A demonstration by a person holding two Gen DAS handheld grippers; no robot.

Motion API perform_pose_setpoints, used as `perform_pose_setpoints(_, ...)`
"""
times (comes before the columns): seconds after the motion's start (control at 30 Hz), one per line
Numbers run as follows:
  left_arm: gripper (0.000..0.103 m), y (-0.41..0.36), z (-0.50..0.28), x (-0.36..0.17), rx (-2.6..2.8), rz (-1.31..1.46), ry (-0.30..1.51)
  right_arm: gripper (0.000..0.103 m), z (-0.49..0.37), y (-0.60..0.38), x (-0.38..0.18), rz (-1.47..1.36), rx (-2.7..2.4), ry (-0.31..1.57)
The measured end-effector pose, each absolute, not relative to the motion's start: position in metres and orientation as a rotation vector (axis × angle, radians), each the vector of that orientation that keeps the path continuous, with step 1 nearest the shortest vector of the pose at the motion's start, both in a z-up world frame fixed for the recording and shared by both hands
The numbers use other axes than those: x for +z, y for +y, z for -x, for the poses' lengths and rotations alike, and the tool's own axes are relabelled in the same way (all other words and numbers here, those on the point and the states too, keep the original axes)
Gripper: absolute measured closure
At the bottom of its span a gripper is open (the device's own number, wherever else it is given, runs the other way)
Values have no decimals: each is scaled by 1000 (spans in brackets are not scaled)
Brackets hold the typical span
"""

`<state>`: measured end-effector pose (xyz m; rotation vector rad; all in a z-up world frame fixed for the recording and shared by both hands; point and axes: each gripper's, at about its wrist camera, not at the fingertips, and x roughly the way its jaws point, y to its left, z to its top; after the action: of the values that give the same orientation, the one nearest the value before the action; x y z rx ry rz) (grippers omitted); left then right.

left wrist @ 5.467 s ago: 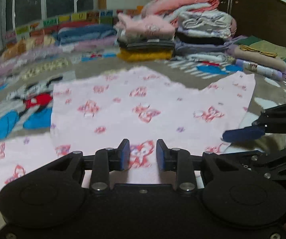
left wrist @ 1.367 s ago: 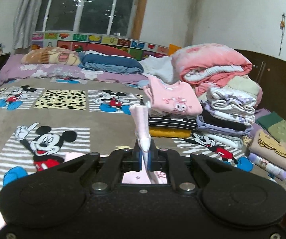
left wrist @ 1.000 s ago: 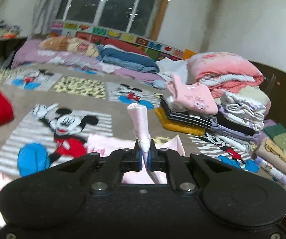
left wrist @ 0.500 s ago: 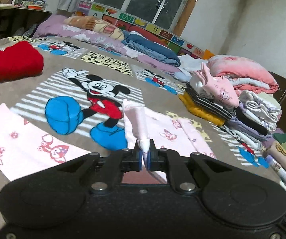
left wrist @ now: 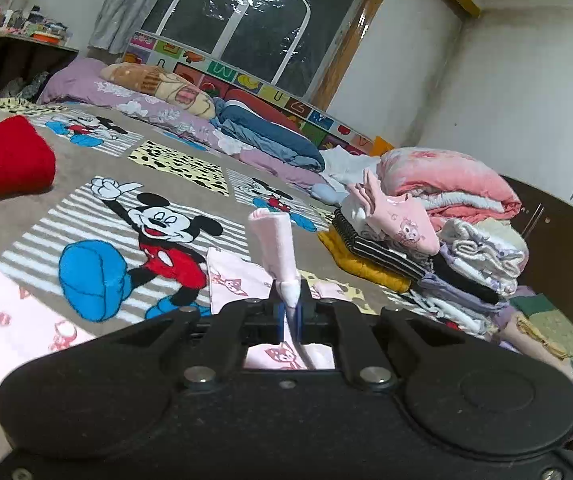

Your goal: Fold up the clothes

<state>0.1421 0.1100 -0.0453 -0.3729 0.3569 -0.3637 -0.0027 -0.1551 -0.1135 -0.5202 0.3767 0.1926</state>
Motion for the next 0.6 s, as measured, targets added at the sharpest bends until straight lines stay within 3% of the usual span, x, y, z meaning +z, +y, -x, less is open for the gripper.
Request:
perform_pose_setpoints(0.33, 98, 115, -154, -52, -357, 385, 383, 60, 10, -145, -113, 505, 284, 347)
perform_pose_setpoints(0.4, 98, 116, -153, -55, -354, 391, 394, 56, 9, -142, -115, 502, 308, 353)
perform_pose_setpoints(0.6, 98, 118, -156, -66, -306, 353, 479, 57, -3, -151, -108, 404, 410, 471)
